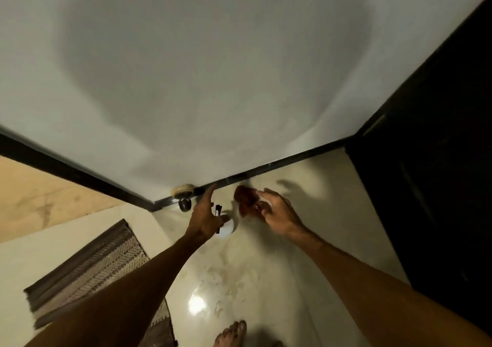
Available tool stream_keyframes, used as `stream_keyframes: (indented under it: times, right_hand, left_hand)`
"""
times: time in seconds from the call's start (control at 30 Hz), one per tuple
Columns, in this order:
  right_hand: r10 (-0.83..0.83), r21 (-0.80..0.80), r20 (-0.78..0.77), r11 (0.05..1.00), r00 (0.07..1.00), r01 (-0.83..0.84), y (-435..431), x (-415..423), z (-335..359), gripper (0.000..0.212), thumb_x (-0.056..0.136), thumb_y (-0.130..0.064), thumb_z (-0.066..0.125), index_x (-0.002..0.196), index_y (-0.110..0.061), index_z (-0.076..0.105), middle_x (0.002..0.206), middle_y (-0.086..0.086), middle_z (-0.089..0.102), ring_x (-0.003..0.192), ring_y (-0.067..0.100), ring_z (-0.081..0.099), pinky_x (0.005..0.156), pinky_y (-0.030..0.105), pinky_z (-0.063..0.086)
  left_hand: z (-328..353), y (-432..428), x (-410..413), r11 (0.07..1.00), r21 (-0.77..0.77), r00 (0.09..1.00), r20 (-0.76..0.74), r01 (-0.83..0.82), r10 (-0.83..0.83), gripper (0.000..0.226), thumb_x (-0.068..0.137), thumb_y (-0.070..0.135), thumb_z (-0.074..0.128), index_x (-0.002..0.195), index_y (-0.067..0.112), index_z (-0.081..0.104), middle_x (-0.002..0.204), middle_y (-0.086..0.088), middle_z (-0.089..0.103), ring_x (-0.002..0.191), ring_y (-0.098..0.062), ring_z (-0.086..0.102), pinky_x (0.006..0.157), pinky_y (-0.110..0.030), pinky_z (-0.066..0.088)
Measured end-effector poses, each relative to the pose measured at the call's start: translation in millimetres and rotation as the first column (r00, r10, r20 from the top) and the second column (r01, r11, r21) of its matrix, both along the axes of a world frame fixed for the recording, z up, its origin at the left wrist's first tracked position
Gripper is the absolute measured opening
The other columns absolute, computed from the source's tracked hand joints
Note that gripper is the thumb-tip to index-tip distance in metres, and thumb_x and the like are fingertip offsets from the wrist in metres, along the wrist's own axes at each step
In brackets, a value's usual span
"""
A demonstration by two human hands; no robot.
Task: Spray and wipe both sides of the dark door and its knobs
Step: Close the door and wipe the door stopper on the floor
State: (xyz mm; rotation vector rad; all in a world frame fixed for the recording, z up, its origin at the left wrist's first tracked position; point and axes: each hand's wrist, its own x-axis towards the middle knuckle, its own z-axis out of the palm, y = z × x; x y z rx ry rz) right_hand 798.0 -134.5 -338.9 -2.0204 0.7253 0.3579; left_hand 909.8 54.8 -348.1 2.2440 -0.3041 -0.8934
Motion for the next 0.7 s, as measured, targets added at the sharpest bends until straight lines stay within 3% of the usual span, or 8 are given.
stream_keyframes:
  times: [0.07, 0.1, 0.13, 0.17, 0.37, 0.43, 0.6, 0.7]
  right_hand:
    - [-0.023, -0.002, 0.004, 1.0, 1.0, 0.023, -9.4, -12.2, 83.2, 0.056, 0.094, 0.004, 0.059, 0.147, -0.012, 0.053, 0.152, 0.006, 0.051, 0.142, 0.021, 0.045, 0.1, -0.002, 0.018]
    - [-0.036, -0.001, 0.017, 0.999, 0.999, 0.036, -3.7, -18.0, 93.4, 0.057, 0.094, 0.003, 0.06, 0.148, -0.013, 0.053, 0.151, 0.006, 0.051, 0.141, 0.02, 0.047, 0.101, 0.0, 0.02]
    - [-0.069, 0.005, 0.02, 0.998, 0.997, 0.069, -12.2, -28.4, 149.5, 0.058, 0.094, 0.003, 0.06, 0.148, -0.015, 0.053, 0.152, 0.005, 0.051, 0.141, 0.019, 0.047, 0.102, 0.001, 0.022]
    - [-0.08, -0.013, 0.05, 0.997, 0.996, 0.081, -10.9, -31.5, 171.7, 0.06, 0.093, 0.004, 0.06, 0.148, -0.017, 0.053, 0.153, 0.003, 0.05, 0.142, 0.017, 0.046, 0.102, -0.001, 0.022]
    - [-0.256, -0.095, 0.216, 0.955, 0.942, 0.282, -41.0, -83.6, 405.3, 0.065, 0.098, 0.001, 0.059, 0.154, -0.027, 0.045, 0.164, -0.007, 0.032, 0.15, 0.008, 0.03, 0.106, -0.002, 0.014]
    - [-0.416, -0.122, 0.312, 0.874, 0.854, 0.47, -59.9, -134.9, 512.3, 0.065, 0.099, -0.001, 0.06, 0.154, -0.03, 0.044, 0.165, -0.011, 0.028, 0.151, 0.008, 0.028, 0.113, 0.01, 0.02]
    - [-0.522, -0.207, 0.469, 0.719, 0.712, 0.664, -79.8, -211.6, 616.4, 0.061, 0.098, -0.009, 0.064, 0.152, -0.032, 0.047, 0.165, -0.01, 0.029, 0.152, 0.008, 0.025, 0.123, 0.032, 0.03]
    - [-0.618, -0.187, 0.594, 0.515, 0.514, 0.836, -82.2, -294.2, 684.1, 0.06, 0.097, -0.007, 0.065, 0.15, -0.029, 0.049, 0.161, -0.007, 0.034, 0.15, 0.007, 0.029, 0.121, 0.041, 0.037]
  left_hand:
    - [80.8, -14.1, 2.0, 0.998, -0.036, 0.998, 0.044, 0.046, -0.044, 0.093, 0.084, 0.011, 0.085, 0.159, 0.022, 0.031, 0.155, -0.014, 0.045, 0.129, -0.03, 0.055, 0.08, -0.01, 0.051]
    - [91.4, -12.5, -1.8, 0.997, -0.04, 0.994, 0.094, 0.064, -0.06, 0.091, 0.085, 0.014, 0.085, 0.158, 0.022, 0.032, 0.157, -0.012, 0.044, 0.136, -0.032, 0.051, 0.095, -0.018, 0.05]
    - [150.9, -26.7, -5.1, 0.994, -0.071, 0.993, 0.091, 0.085, -0.078, 0.089, 0.085, 0.015, 0.084, 0.158, 0.023, 0.033, 0.159, -0.009, 0.043, 0.14, -0.032, 0.049, 0.106, -0.031, 0.048]
    - [174.1, -30.1, -9.1, 0.991, -0.093, 0.99, 0.109, 0.099, -0.089, 0.087, 0.086, 0.015, 0.083, 0.157, 0.024, 0.034, 0.16, -0.006, 0.043, 0.14, -0.032, 0.049, 0.109, -0.04, 0.047]
    - [407.5, -95.6, -40.5, 0.943, -0.266, 0.962, 0.233, 0.202, -0.141, 0.08, 0.089, 0.021, 0.081, 0.155, 0.033, 0.039, 0.157, 0.007, 0.045, 0.134, -0.02, 0.052, 0.101, -0.032, 0.043]
    - [514.0, -132.5, -71.5, 0.876, -0.345, 0.919, 0.319, 0.339, -0.23, 0.079, 0.089, 0.021, 0.081, 0.155, 0.033, 0.04, 0.156, 0.007, 0.047, 0.134, -0.02, 0.053, 0.103, -0.033, 0.043]
    - [620.6, -187.6, -119.4, 0.751, -0.427, 0.846, 0.422, 0.504, -0.327, 0.078, 0.091, 0.024, 0.079, 0.156, 0.034, 0.037, 0.16, 0.007, 0.043, 0.14, -0.019, 0.048, 0.112, -0.043, 0.045]
    - [696.8, -235.5, -178.1, 0.567, -0.436, 0.71, 0.517, 0.699, -0.477, 0.082, 0.09, 0.027, 0.079, 0.158, 0.036, 0.034, 0.159, 0.008, 0.044, 0.14, -0.015, 0.048, 0.115, -0.039, 0.044]
